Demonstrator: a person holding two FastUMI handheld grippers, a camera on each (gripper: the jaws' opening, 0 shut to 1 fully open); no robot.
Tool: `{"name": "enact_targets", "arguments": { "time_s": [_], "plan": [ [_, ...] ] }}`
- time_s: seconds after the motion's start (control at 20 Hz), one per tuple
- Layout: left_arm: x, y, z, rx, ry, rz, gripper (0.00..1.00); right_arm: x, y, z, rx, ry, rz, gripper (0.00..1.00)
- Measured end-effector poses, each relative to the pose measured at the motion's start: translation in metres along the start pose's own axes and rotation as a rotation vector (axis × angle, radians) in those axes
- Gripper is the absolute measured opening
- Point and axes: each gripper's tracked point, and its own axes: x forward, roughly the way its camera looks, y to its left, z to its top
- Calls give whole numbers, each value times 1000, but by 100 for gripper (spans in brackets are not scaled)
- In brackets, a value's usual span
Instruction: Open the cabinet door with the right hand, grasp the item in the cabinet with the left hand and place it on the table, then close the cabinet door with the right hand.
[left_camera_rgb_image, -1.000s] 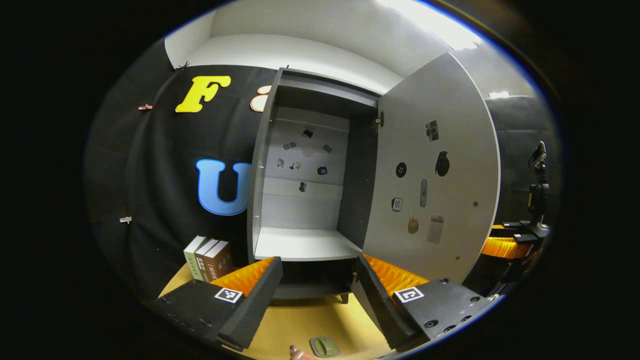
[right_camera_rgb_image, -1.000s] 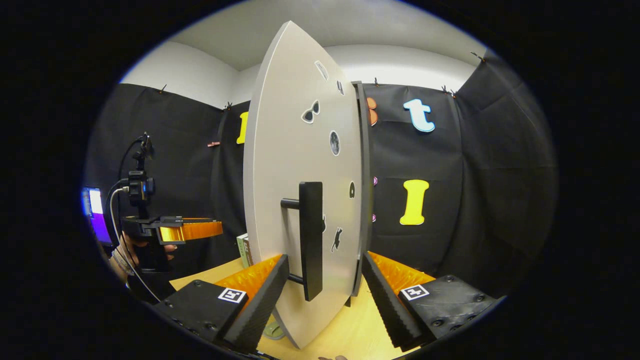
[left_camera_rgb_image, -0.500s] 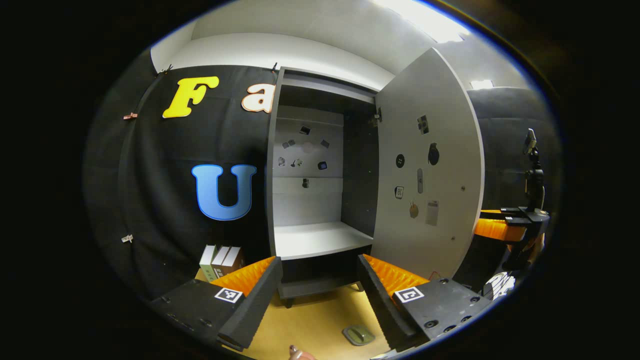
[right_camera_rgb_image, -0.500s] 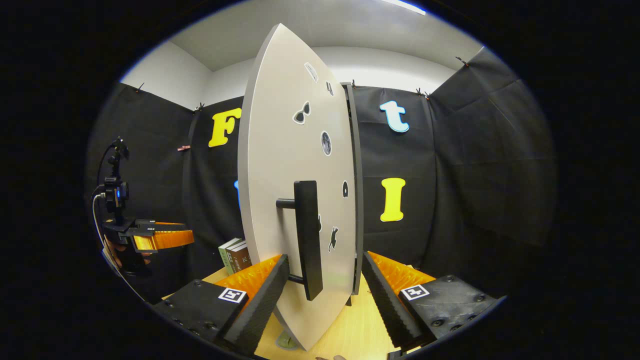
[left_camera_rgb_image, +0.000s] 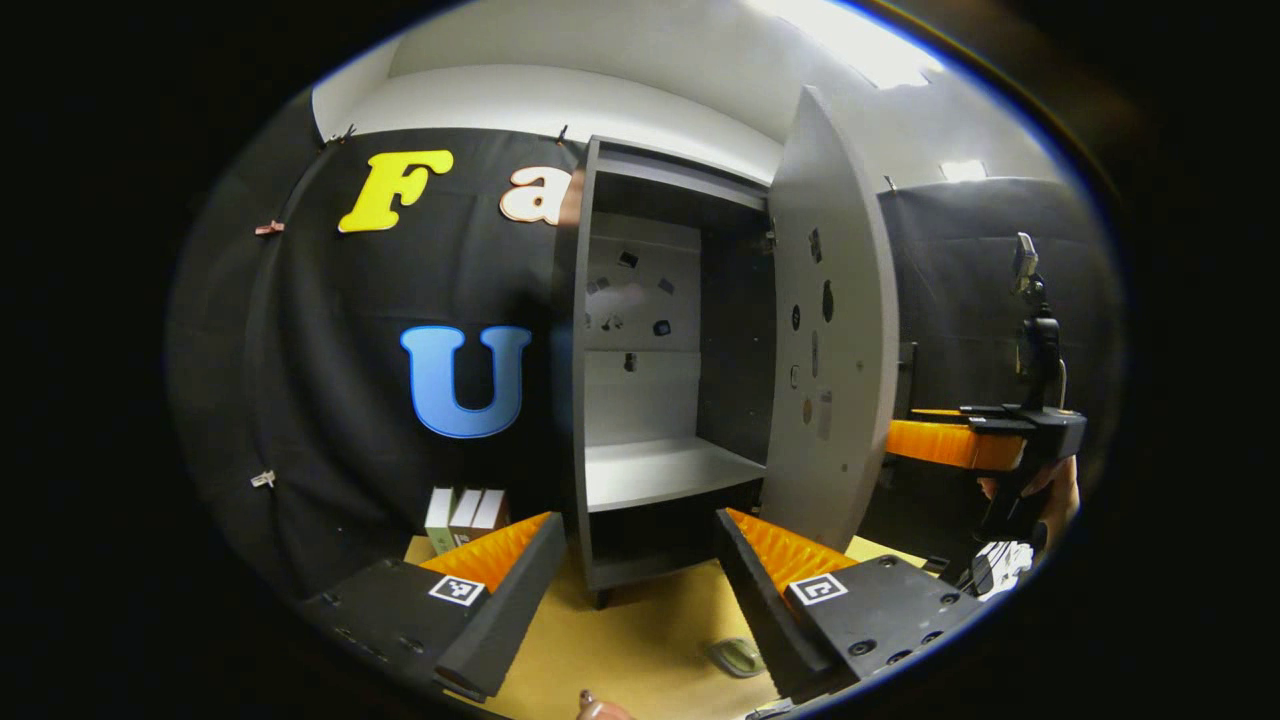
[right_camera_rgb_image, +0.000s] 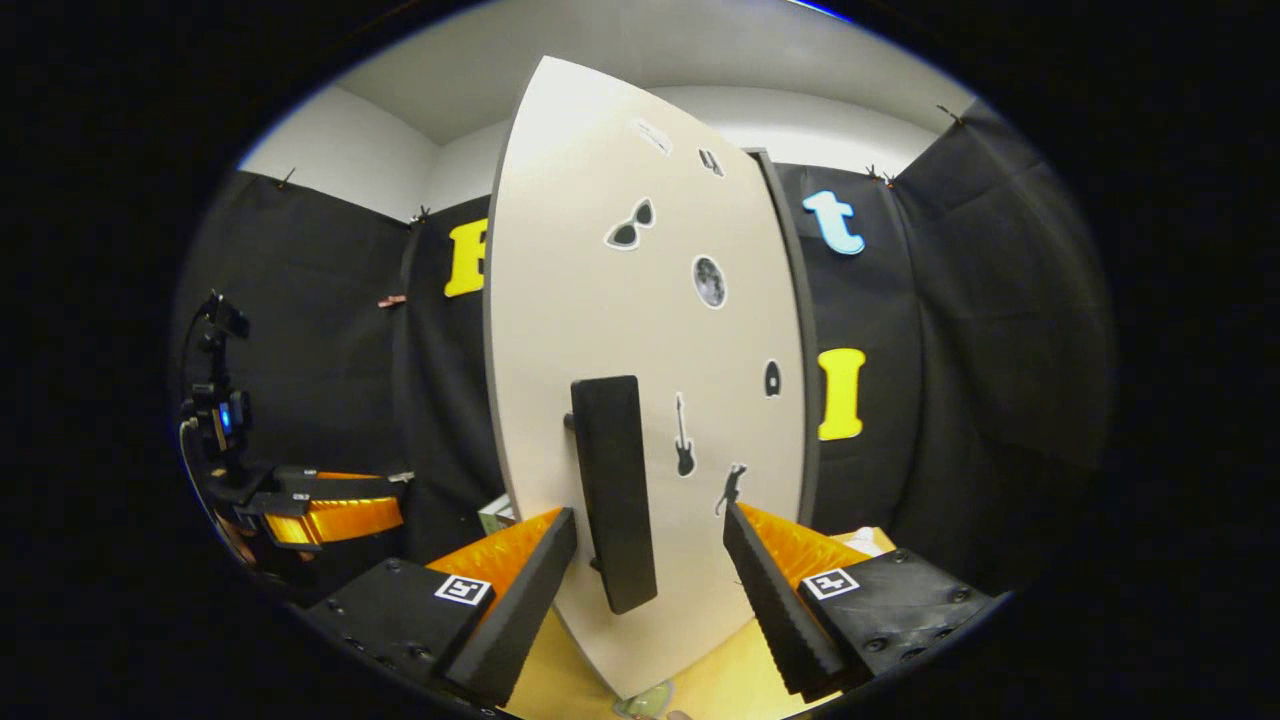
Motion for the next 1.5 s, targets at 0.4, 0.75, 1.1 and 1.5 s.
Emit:
{"name": "enact_targets", "arguments": {
  "time_s": [0.4, 0.75, 1.1, 1.5],
  "plan": [
    [12, -29, 9, -22, -23, -2, 95, -6, -37, 14, -148, -57, -60, 97],
    [40, -81, 32, -60, -85, -43, 95, -10, -68, 28, -221, -92, -124, 97],
    [51, -111, 44, -22, -105, -25, 95, -16, -89, 35, -198, -103, -103, 97],
    [52, -100, 44, -53, -112, 78, 95, -20, -104, 29, -183, -79, -126, 98]
  ]
}}
